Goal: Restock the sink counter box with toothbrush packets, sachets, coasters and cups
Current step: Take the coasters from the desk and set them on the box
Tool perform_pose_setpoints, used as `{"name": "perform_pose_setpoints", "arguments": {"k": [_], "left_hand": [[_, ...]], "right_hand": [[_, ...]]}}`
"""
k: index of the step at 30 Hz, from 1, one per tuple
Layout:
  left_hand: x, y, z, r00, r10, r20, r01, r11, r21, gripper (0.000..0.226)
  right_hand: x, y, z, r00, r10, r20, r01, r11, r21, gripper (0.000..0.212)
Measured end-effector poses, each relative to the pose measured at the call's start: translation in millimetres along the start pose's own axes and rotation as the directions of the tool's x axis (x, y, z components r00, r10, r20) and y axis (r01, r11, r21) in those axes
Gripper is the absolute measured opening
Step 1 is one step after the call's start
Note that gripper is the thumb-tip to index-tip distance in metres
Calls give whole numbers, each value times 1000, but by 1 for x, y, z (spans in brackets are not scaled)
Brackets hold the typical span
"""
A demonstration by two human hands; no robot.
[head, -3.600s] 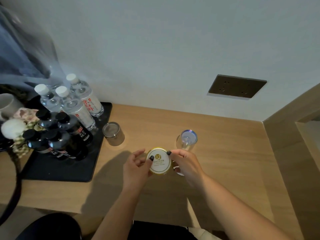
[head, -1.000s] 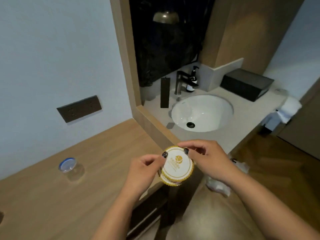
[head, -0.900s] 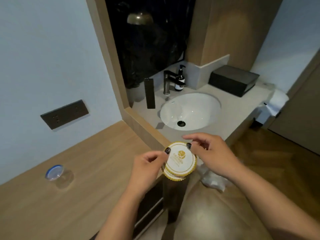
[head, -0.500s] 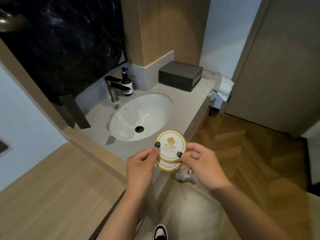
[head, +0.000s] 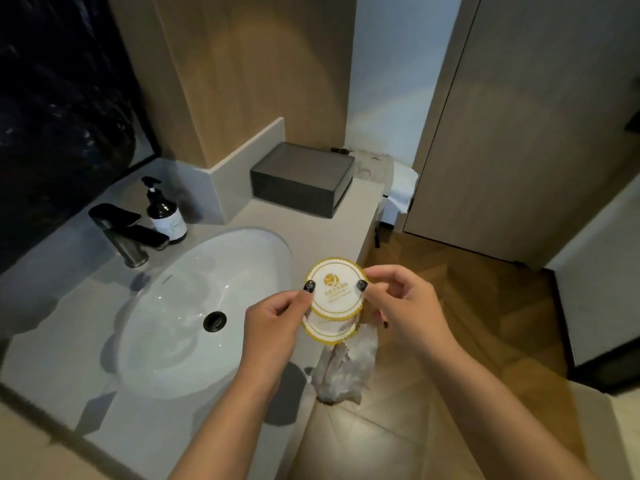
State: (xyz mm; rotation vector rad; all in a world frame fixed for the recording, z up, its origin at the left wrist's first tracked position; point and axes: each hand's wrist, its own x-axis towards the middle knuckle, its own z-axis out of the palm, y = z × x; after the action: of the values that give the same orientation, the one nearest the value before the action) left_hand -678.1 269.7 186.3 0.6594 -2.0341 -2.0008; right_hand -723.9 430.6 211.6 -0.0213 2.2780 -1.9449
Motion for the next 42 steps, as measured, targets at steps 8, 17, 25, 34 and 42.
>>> {"name": "perform_pose_setpoints", "arguments": {"k": [8, 17, 25, 34, 42], "left_hand": [[67, 1, 66, 999, -43, -27, 43, 999, 13, 15], [137, 23, 176, 935, -87, -345, 43, 990, -134, 14], [183, 37, 209, 850, -75, -522, 0, 990, -142, 32], [252, 29, 173, 780, -86, -620, -3, 990, -141, 40], [319, 36, 133, 728, -141, -671, 3, 979, -202, 31]], "right_hand": [[90, 11, -33, 998, 3, 62, -3, 1000, -4, 20], [239, -14, -116, 961, -53, 273, 74, 995, -69, 18], [340, -19, -143, 970, -16, 242, 18, 1000, -5, 27], [404, -26, -75, 947, 30, 319, -66, 993, 100, 36], [466, -49, -5, 900, 47, 433, -97, 991, 93, 18]]}}
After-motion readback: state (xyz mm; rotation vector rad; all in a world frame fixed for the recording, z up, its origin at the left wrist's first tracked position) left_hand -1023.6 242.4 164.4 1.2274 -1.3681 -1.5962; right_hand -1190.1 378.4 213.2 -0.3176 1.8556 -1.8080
